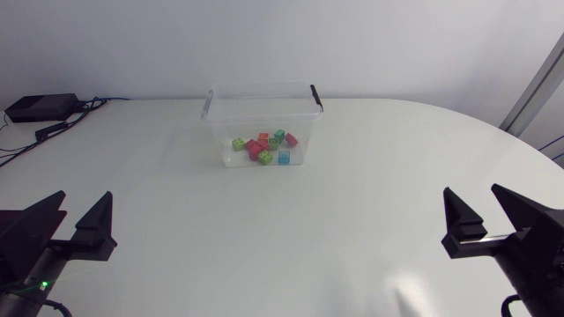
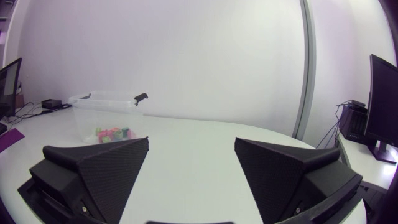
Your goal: Place the duplo bricks in the container
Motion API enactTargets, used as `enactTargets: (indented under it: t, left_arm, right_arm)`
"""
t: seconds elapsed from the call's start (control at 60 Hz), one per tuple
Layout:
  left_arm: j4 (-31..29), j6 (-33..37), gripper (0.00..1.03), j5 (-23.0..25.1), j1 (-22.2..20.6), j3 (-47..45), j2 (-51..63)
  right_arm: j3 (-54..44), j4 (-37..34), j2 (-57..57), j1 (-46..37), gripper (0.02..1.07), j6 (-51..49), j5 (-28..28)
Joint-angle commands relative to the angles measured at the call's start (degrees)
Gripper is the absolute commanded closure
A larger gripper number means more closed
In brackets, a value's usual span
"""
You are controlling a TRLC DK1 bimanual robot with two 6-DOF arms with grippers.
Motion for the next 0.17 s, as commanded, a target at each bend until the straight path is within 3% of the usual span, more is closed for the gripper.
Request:
enactTargets:
  t: [0.0, 0.15]
  left_arm:
    - [0.09, -1.37, 0.04, 0.02, -0.60, -1.10, 0.04]
    - [0.10, -1.45, 0.04, 0.01, -0.80, -1.10, 0.08]
  right_arm:
    - [-3.36, 1.18, -2.35, -2.16, 0.07, 1.84, -0.79]
    - [-4.64, 1.45, -3.51, -3.27, 0.07, 2.04, -1.02]
